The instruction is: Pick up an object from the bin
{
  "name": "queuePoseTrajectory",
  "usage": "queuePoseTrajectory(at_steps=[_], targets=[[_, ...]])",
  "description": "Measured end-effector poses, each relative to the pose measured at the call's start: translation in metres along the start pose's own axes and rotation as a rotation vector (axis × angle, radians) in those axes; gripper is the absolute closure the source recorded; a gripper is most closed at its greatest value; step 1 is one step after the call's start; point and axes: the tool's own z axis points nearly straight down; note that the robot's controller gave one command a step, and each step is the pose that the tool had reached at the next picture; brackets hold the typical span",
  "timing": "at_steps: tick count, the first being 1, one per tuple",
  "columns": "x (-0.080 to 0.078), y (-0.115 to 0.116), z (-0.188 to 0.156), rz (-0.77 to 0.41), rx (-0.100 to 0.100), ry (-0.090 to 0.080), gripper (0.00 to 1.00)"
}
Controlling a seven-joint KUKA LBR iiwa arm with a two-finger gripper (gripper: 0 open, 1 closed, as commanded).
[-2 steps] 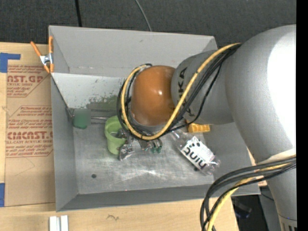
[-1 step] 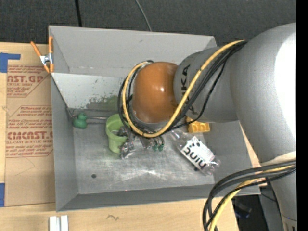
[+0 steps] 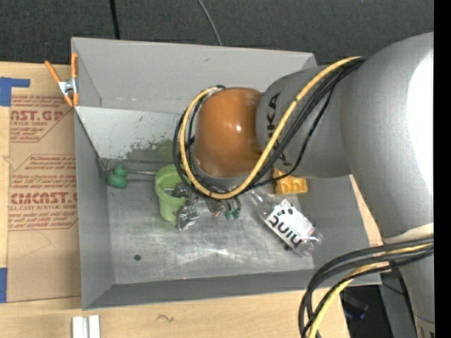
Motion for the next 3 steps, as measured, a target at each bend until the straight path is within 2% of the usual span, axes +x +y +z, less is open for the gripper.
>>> queuePoseTrajectory(at_steps=[2,3], targets=[[0.002,0.0,-0.009,0.0,0.0,0.007,1.0],[0.003,0.001,-0.029,0.0,0.0,0.013,1.0]])
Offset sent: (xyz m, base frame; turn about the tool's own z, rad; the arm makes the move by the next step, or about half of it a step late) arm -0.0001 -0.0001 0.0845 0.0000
